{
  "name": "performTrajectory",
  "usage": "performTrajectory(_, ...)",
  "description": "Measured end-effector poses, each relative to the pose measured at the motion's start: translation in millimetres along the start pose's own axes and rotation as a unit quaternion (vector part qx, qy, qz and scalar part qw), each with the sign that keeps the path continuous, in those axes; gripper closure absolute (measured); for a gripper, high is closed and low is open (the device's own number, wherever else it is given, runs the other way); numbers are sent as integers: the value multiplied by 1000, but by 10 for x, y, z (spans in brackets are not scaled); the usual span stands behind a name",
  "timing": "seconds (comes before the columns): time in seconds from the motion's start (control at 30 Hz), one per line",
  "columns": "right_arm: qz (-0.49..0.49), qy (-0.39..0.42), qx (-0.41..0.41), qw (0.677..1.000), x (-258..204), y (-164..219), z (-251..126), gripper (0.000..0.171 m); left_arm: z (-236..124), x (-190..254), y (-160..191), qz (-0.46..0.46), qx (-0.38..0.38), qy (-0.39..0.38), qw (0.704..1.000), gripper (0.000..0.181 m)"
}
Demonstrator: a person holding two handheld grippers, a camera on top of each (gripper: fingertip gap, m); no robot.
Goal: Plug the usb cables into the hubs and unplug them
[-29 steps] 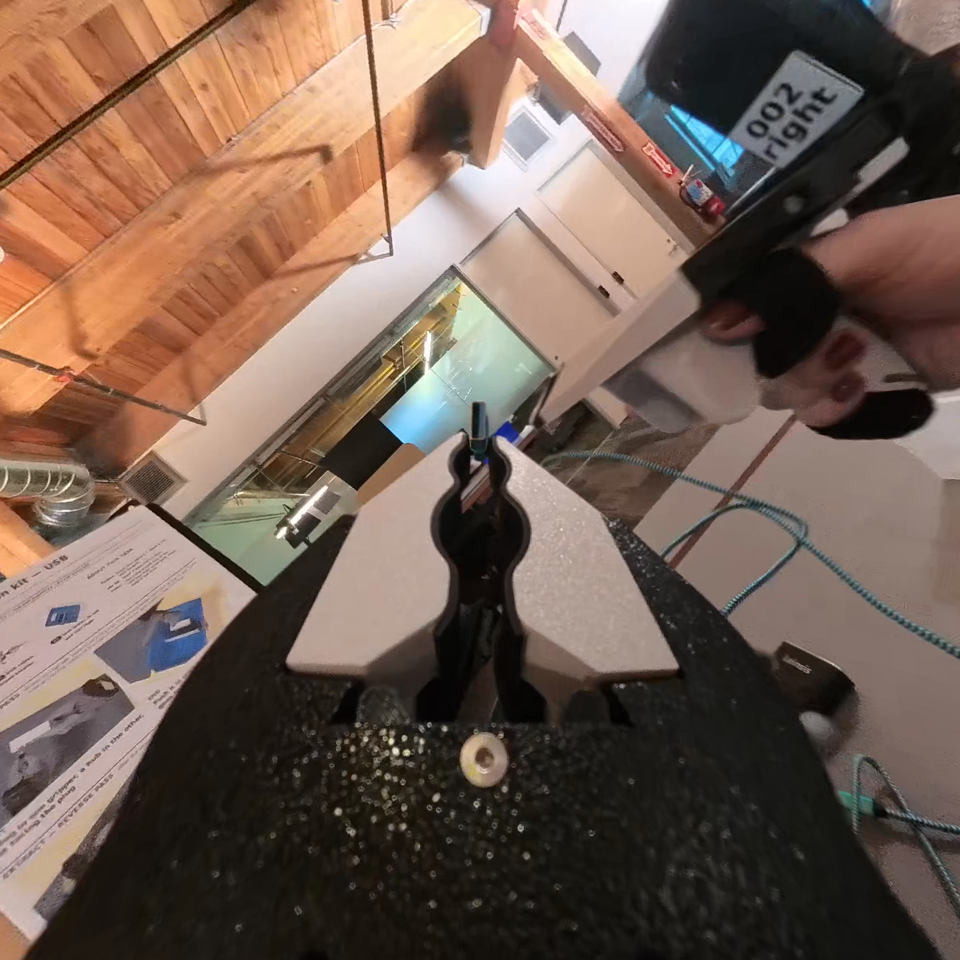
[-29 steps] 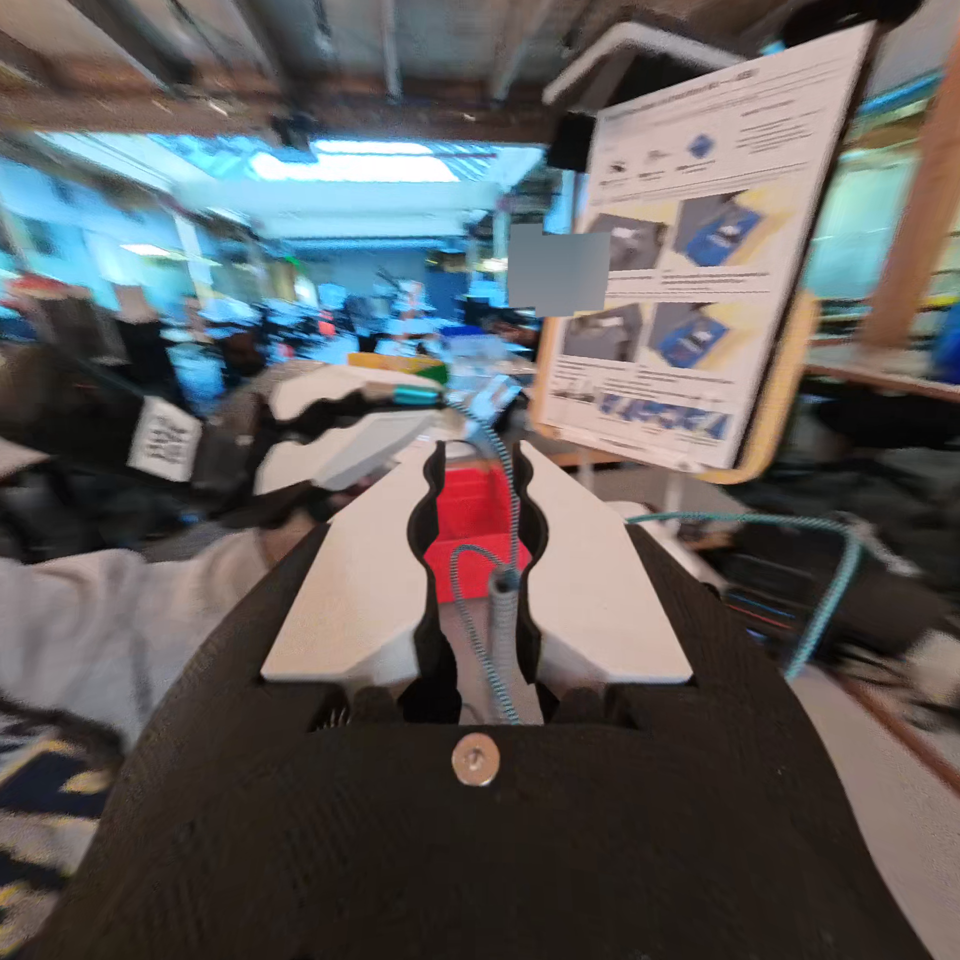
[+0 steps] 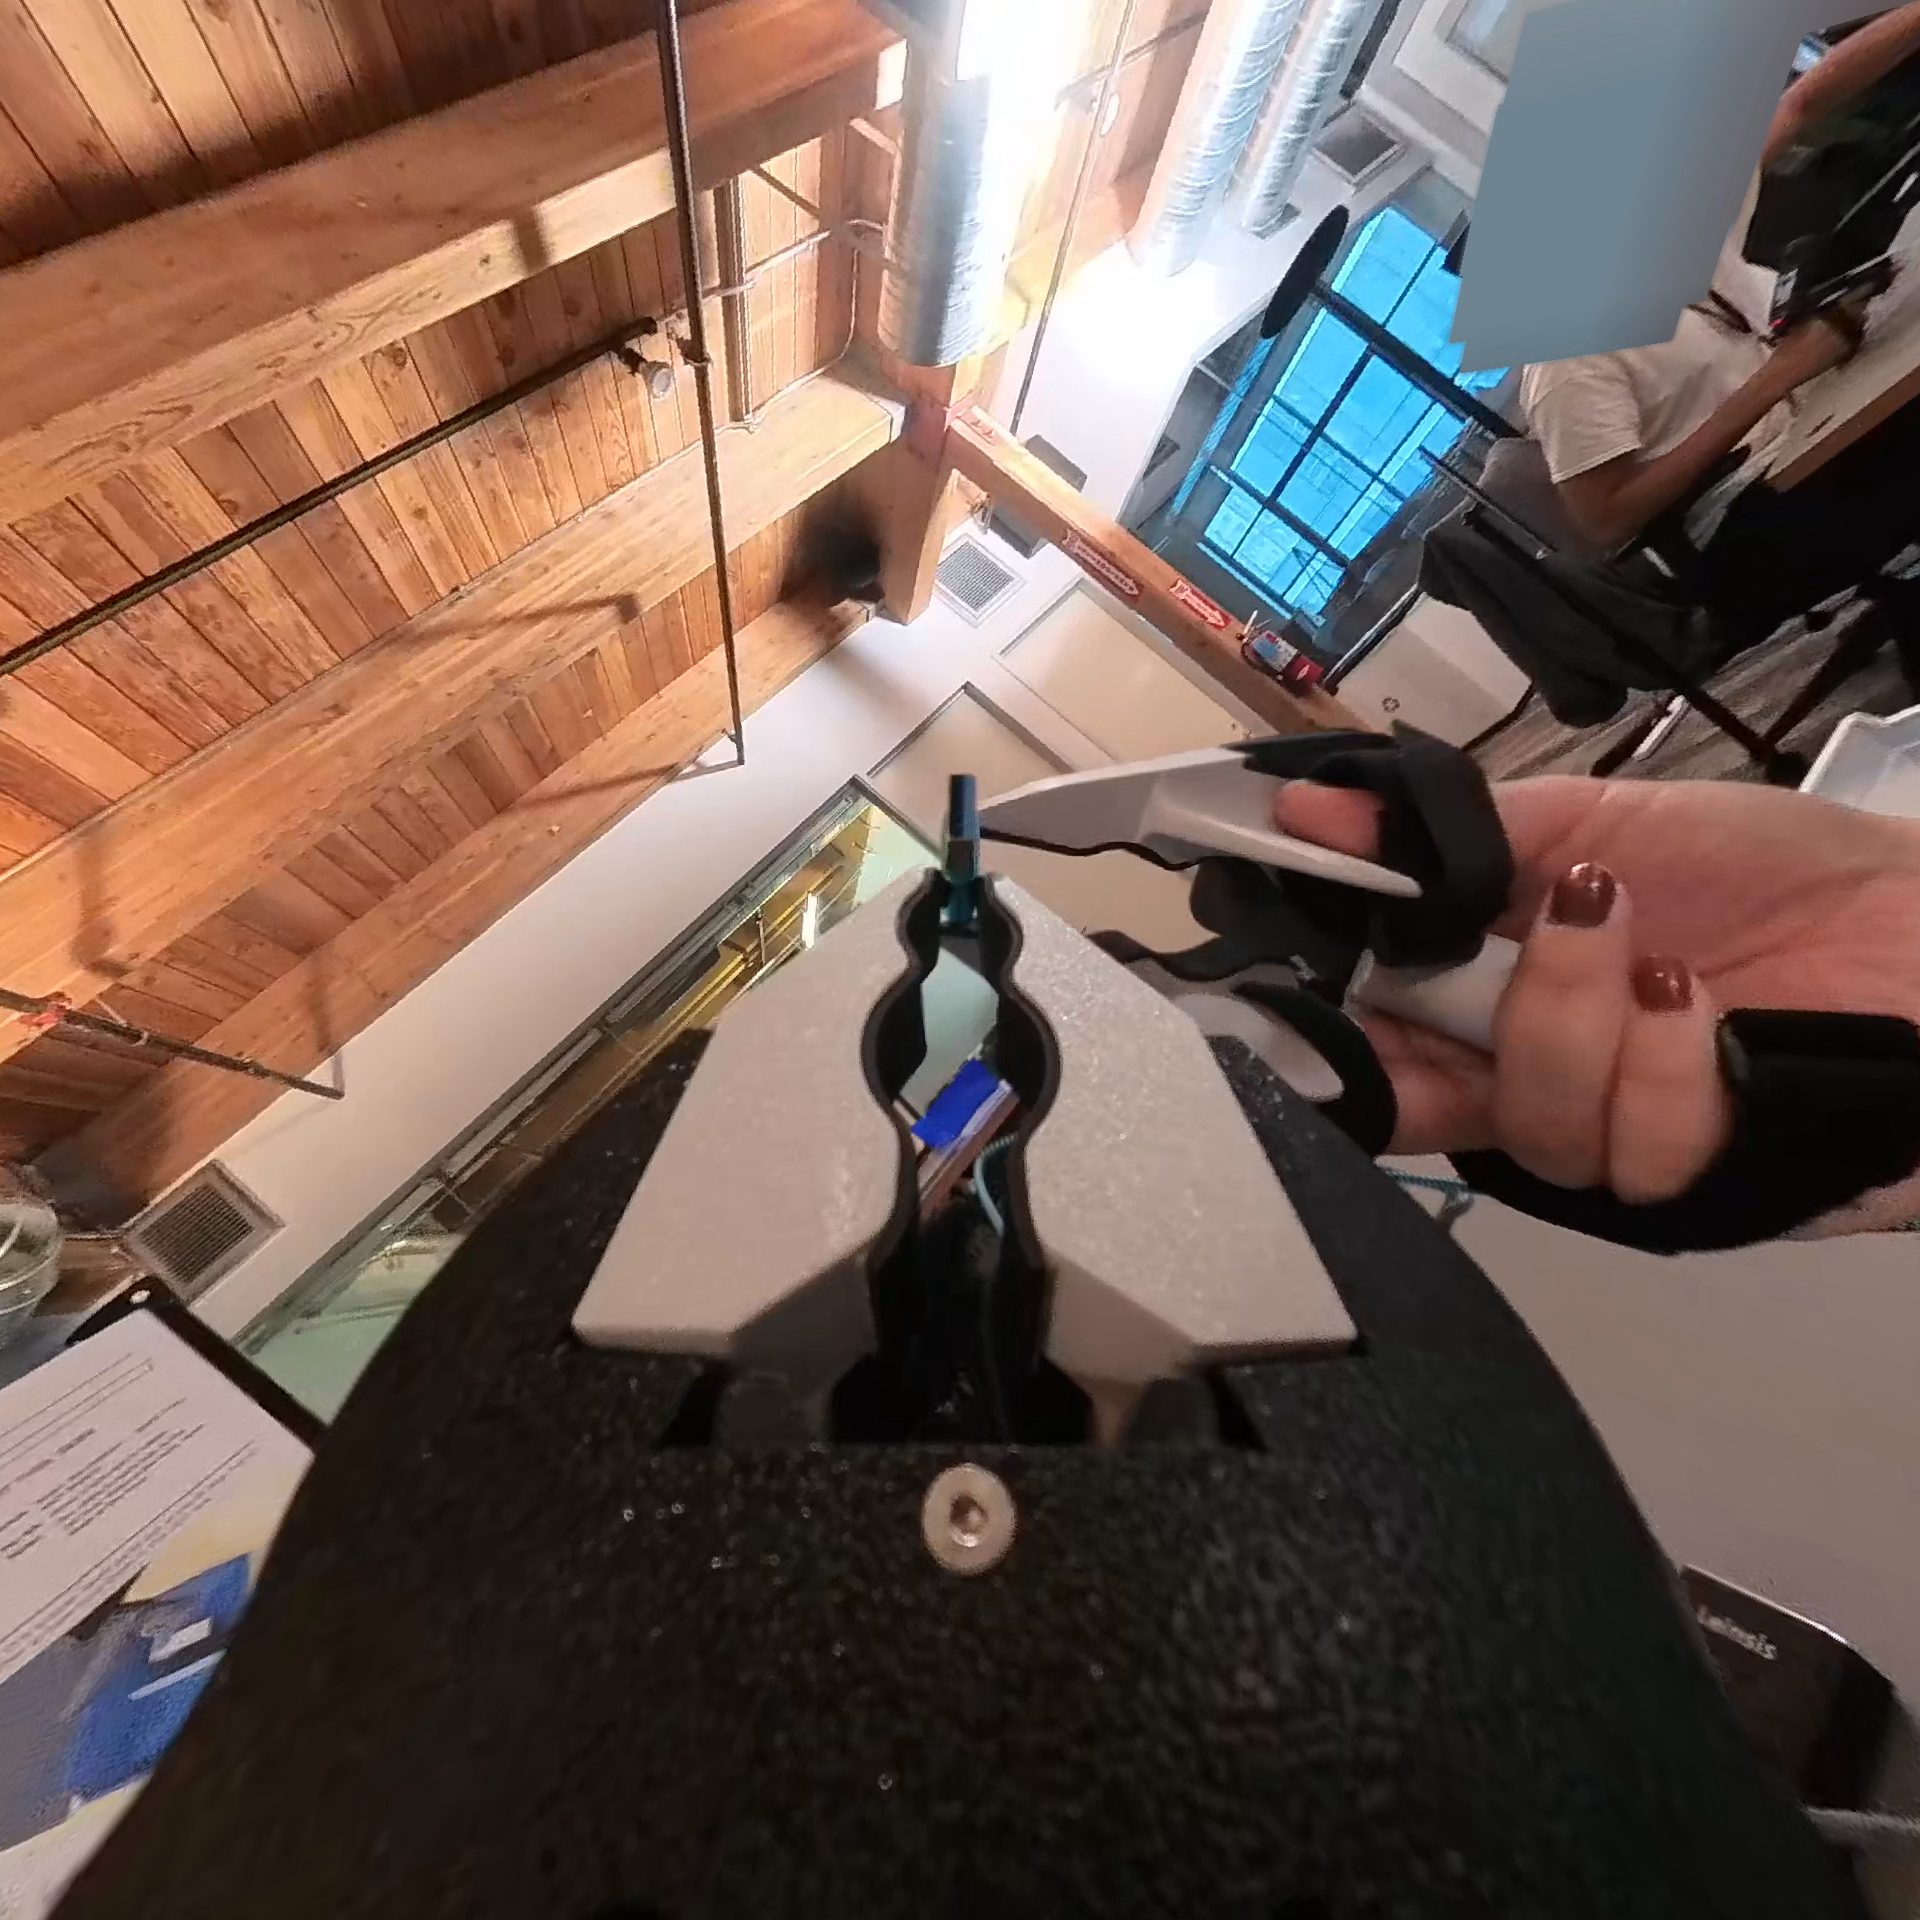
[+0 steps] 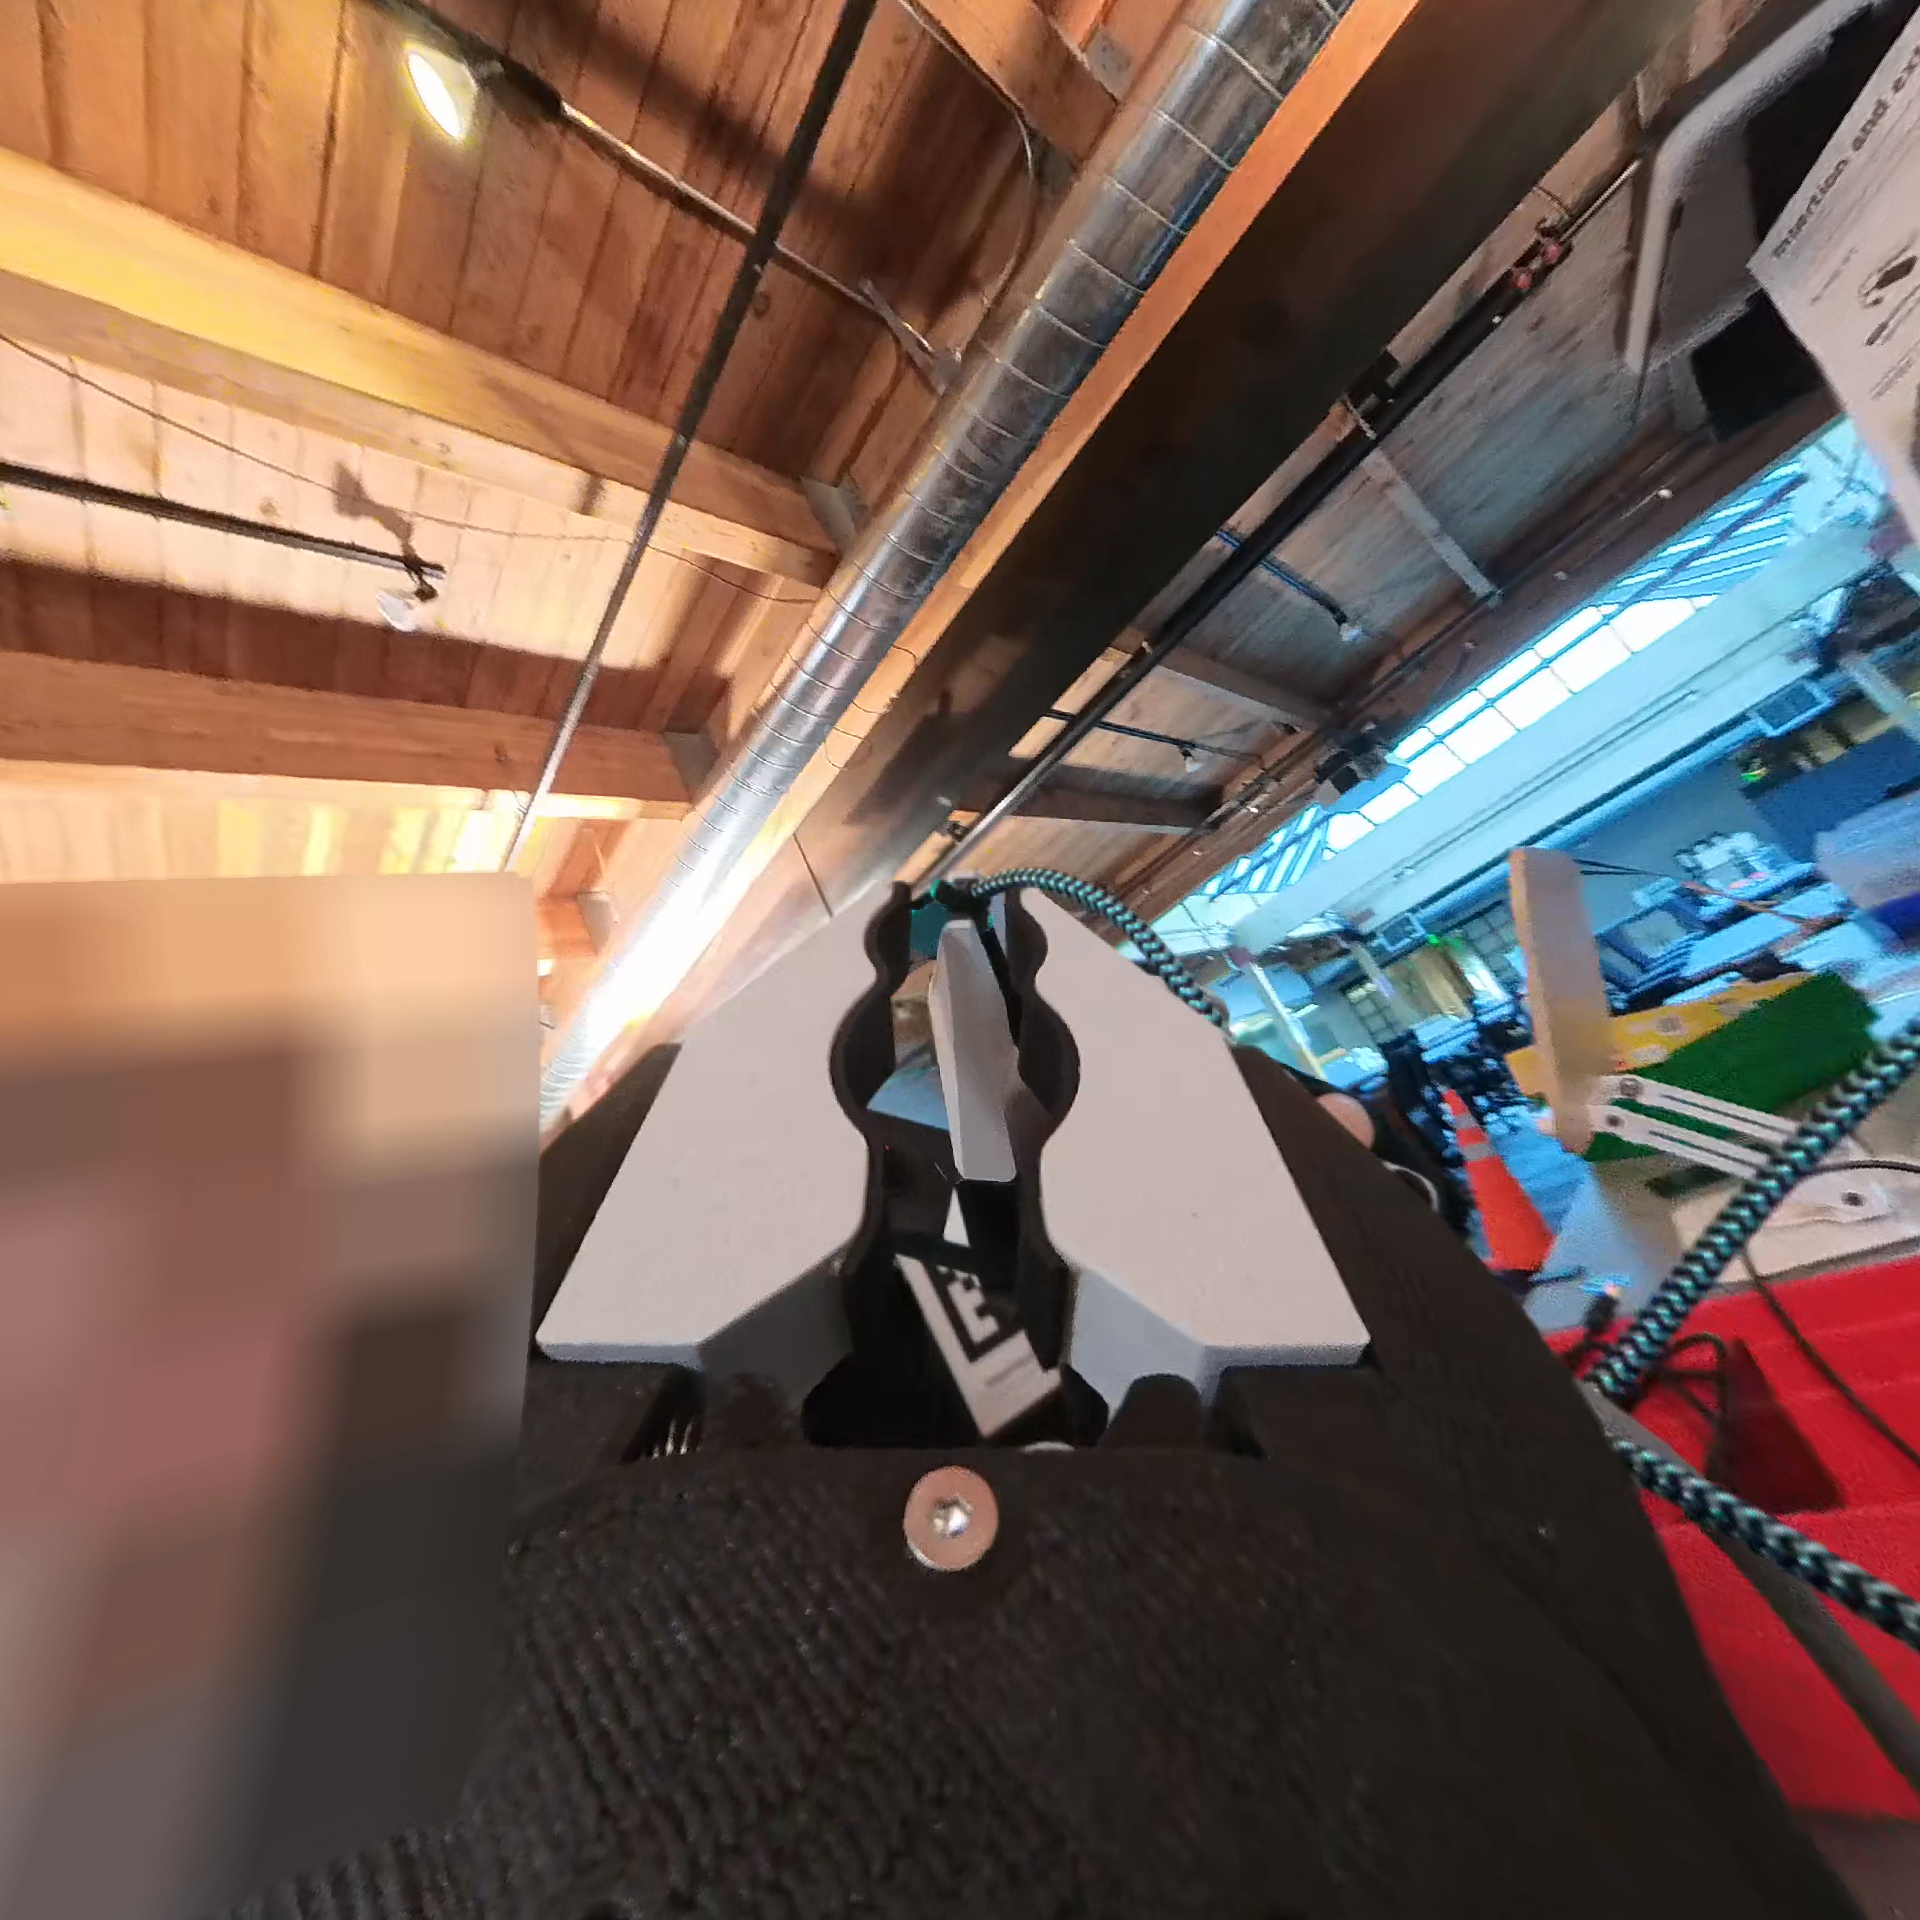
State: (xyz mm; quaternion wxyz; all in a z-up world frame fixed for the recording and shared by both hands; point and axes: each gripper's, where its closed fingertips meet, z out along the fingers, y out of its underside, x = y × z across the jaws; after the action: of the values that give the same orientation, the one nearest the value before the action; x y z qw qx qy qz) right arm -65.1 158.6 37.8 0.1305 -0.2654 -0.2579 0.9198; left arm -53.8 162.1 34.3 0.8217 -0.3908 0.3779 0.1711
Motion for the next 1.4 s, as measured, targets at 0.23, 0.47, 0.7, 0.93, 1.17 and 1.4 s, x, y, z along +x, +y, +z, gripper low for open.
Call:
performTrajectory(0.23,19,-25,-17,999,-29,107,80,147,-123,-53,-39,-15,28,-22,999,177)
performTrajectory(0.47,90,-53,1,995,16,160,186,141,-204,-152,-70,-23,57,-64,996,177)
performTrajectory(0.7,118,-54,23,991,99,91,156,133,-187,-163,-61,-9,54,-61,997,177)
performTrajectory(0.93,161,-100,32,981,29,93,190,143,-242,-130,-175,-40,97,-46,993,177)
performTrajectory(1.17,168,-84,-19,982,46,266,271,131,-334,-288,-204,-106,132,-67,983,177)
performTrajectory(1.4,192,-80,-25,978,112,348,334,121,-365,-444,-223,-117,149,-73,979,177)
